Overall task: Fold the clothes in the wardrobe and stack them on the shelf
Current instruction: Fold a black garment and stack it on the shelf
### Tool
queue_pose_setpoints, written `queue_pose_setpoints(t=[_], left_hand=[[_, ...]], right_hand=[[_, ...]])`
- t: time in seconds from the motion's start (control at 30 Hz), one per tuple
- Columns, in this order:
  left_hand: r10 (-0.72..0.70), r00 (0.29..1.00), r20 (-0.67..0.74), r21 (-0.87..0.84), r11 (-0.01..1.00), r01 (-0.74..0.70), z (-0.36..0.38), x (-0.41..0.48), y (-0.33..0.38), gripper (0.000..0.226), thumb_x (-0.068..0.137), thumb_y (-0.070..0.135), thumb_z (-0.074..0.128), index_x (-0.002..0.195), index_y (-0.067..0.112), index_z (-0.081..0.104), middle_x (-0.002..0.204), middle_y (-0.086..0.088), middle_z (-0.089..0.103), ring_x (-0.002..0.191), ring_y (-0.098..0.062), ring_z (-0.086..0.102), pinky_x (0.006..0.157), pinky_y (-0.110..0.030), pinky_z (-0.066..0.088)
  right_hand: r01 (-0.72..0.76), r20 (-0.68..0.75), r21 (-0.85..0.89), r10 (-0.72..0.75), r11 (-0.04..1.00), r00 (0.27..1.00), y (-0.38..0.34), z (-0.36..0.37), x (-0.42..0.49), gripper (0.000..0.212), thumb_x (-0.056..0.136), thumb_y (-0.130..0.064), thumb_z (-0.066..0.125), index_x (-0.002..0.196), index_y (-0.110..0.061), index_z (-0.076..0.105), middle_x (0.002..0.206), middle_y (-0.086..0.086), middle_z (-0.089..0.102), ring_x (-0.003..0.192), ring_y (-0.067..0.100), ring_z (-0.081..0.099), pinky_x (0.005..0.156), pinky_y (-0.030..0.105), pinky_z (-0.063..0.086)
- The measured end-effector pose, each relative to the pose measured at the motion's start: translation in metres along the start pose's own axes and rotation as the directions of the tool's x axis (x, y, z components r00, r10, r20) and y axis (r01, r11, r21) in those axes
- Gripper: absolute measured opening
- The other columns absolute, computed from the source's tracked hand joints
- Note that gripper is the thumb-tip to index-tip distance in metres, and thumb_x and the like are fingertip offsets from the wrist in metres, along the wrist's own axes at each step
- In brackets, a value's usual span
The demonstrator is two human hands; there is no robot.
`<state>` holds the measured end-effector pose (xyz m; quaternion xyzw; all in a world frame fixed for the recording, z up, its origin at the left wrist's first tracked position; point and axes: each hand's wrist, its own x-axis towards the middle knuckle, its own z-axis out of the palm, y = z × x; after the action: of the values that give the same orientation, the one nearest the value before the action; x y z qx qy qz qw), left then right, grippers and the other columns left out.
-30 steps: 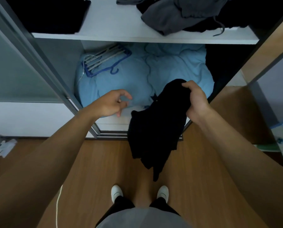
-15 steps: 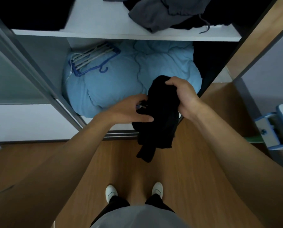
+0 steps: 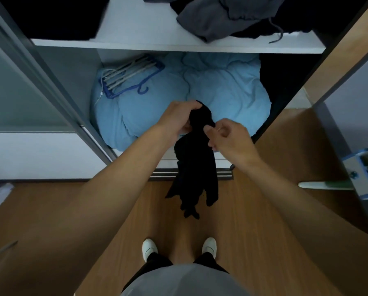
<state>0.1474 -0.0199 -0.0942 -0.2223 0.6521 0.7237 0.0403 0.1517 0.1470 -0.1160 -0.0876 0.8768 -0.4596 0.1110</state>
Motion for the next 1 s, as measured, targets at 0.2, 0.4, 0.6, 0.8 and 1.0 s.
queue_pose_setpoints(t=[0.2,0.4,0.6,0.8,1.0], left_hand=[[-0.129,0.978,0.166,-0.244,0.955,0.168,-0.004,-0.009,0.009,0.020,0.100,0.021,0.050,0.104,0.004,0.060,0.087,-0.007,0.064,0.064,-0.019,0.065,0.057,-0.026,0.055],[-0.101,0.976,0.191,-0.257,0.955,0.149,-0.022,-0.005,0.023,0.030,0.104,0.024,0.043,0.118,0.003,0.058,0.104,-0.012,0.066,0.089,-0.025,0.068,0.071,-0.035,0.060],[-0.151,0.988,0.013,0.198,0.969,0.146,-0.070,0.005,0.000,0.032,0.098,0.033,0.056,0.110,0.004,0.062,0.089,-0.005,0.078,0.086,-0.021,0.076,0.070,-0.031,0.060],[0.123,0.954,0.275,0.452,0.859,-0.241,-0.077,0.009,-0.033,0.052,0.080,0.015,0.081,0.122,0.028,0.052,0.122,0.009,0.058,0.115,-0.002,0.054,0.094,-0.013,0.043],[0.204,0.912,0.356,0.495,0.786,-0.369,-0.060,0.013,-0.052,0.031,0.087,0.003,0.065,0.115,0.016,0.066,0.114,0.000,0.069,0.107,-0.007,0.061,0.094,-0.017,0.044]], right_hand=[[-0.005,0.034,-0.239,0.013,0.971,0.999,-0.001,0.034,0.006,0.048,0.080,-0.074,0.057,0.086,-0.026,0.061,0.085,-0.012,0.066,0.081,0.008,0.062,0.073,0.030,0.050],[0.131,0.015,-0.138,-0.130,0.982,0.991,0.000,0.040,0.023,0.035,0.098,-0.020,0.053,0.065,-0.024,0.042,0.061,-0.006,0.048,0.058,0.007,0.047,0.061,0.030,0.036],[0.155,-0.026,0.203,-0.153,0.967,0.988,-0.016,0.019,0.026,0.021,0.095,-0.001,0.044,0.084,0.002,0.061,0.070,0.002,0.054,0.061,0.004,0.049,0.057,0.020,0.039],[0.241,0.089,0.186,-0.261,0.952,0.961,-0.049,0.014,0.021,0.032,0.092,0.000,0.051,0.070,-0.020,0.064,0.055,-0.021,0.060,0.054,-0.007,0.056,0.054,0.012,0.042],[0.207,0.094,0.284,-0.242,0.936,0.966,-0.055,0.010,0.013,0.032,0.092,-0.001,0.054,0.067,-0.016,0.067,0.059,-0.011,0.062,0.058,0.002,0.057,0.056,0.018,0.042]])
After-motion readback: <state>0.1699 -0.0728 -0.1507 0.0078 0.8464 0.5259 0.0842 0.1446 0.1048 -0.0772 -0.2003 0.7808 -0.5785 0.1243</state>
